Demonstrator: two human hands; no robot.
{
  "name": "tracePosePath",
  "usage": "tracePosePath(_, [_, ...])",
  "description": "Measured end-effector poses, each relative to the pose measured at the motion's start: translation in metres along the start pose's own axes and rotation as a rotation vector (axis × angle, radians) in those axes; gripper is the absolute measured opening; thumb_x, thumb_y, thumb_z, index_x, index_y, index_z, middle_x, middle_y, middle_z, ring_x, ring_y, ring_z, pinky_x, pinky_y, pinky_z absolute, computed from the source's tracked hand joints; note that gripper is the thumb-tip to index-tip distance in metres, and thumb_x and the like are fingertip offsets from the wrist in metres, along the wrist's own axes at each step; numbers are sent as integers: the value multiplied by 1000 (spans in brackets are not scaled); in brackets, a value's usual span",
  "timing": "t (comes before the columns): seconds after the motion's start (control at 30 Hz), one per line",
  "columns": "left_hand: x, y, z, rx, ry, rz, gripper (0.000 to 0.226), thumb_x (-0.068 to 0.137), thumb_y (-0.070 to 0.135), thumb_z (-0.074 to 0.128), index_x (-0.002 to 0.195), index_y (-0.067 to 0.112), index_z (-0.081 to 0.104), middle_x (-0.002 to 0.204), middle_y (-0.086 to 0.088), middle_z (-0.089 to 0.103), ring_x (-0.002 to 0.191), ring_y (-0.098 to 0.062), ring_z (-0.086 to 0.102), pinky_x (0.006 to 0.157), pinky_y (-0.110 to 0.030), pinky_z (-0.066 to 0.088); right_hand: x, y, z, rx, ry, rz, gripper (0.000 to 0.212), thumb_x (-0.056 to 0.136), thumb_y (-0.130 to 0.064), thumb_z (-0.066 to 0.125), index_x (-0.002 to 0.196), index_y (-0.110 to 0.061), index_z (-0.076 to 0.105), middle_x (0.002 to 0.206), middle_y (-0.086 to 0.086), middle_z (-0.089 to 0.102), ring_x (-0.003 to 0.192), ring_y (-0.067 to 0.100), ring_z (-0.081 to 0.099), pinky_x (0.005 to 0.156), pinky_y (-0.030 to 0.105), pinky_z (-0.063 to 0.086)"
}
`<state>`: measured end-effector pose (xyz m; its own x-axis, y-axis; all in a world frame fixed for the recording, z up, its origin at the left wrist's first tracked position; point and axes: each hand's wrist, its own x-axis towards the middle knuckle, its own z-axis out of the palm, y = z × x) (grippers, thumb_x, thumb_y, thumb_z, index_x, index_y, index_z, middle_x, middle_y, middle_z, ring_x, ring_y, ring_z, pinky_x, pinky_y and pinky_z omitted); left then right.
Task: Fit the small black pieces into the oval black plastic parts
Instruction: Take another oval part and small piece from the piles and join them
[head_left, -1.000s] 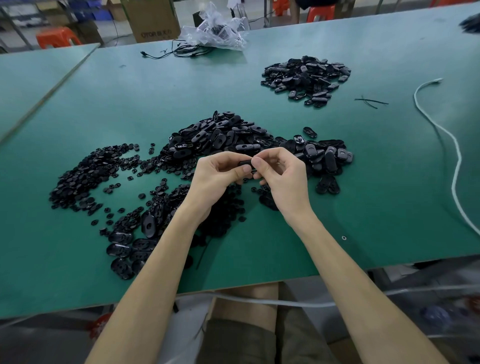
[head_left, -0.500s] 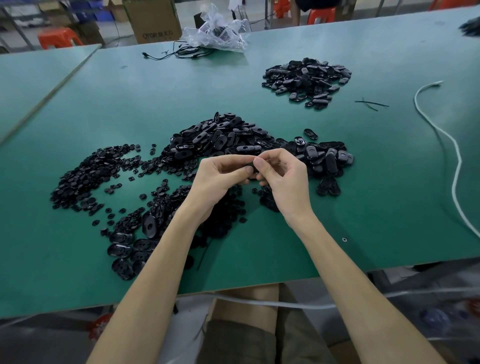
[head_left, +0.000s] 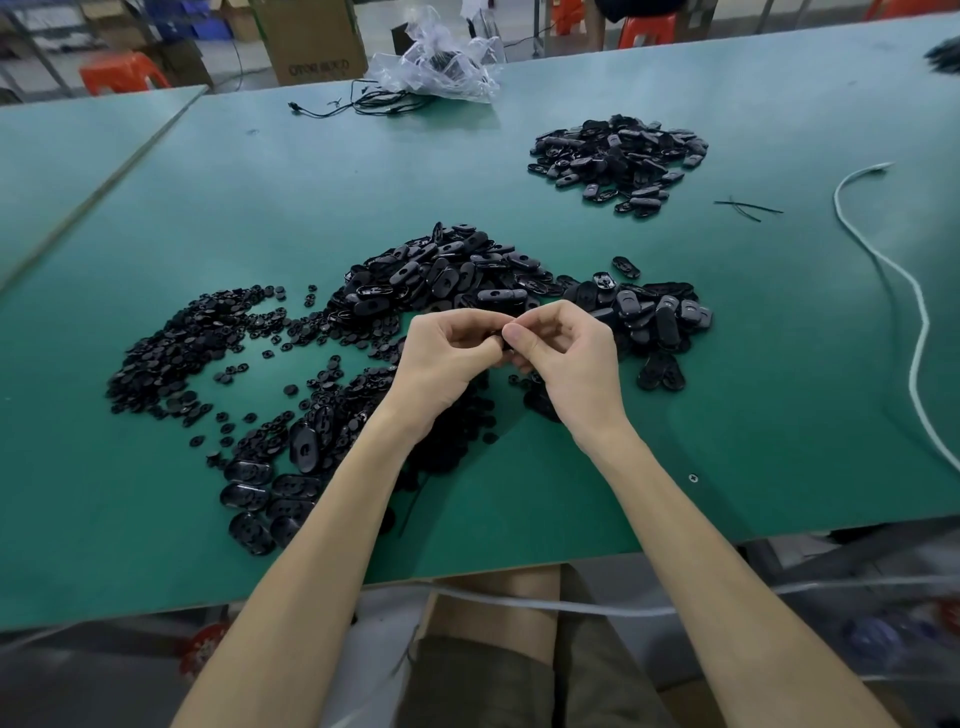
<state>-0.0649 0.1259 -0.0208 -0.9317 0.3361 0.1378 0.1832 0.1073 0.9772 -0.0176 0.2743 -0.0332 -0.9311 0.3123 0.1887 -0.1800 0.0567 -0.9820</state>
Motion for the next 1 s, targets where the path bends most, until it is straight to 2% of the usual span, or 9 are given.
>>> tracePosePath(0.13, [-1,0,2,-1,2,1,19,93,-4,69,105,5,80,95,-6,81,91,-20,77,85,-26,61,-1,1,0,-11,14,-1,8,91,-10,80,89,-13,72,81,1,78,71,13,74,66,22,56])
tracePosePath(0.27, [-2,-1,-3,-48,-24,16,21,93,4,75,114,4,78,103,-10,80,99,-30,76,94,-38,60,0,1,-1,12,52,-18,6,93,-13,78,94,-13,72,81,1,76,70,14,70,69,28,58])
tracePosePath(0.37, [-2,0,-6,-60,-27,12,24,93,4,75,117,4,77,108,-9,79,104,-28,75,99,-41,58,-1,0,0,-22,39,-47,8,94,-11,75,98,-17,72,83,-1,76,73,14,72,72,28,59])
tracePosePath(0.63, [-1,0,-3,-45,61,9,22,93,-2,73,114,0,76,103,-12,80,97,-29,77,95,-39,60,-1,0,0,-32,9,-33,20,93,2,70,102,-16,73,88,4,76,80,19,76,73,31,60])
tracePosePath(0.77, [-1,1,-2,-40,74,47,22,95,-2,71,116,0,75,106,-9,79,97,-22,77,89,-29,60,-1,-1,1,-33,28,-48,20,95,0,69,102,-19,72,88,1,75,80,18,75,75,36,61])
tracePosePath(0.87, [1,0,-2,96,125,106,23,97,-1,68,118,4,75,110,-3,78,102,-14,74,94,-28,58,-3,-2,0,-30,118,-69,20,97,-2,65,103,-20,71,91,0,73,87,17,74,75,34,59])
tracePosePath(1.0, [2,-7,-5,391,161,142,29,97,3,67,117,21,76,116,9,73,108,-8,66,94,-28,53,-1,-2,-2,-49,351,-55,17,99,-4,61,106,-18,68,108,3,70,98,23,70,90,45,58])
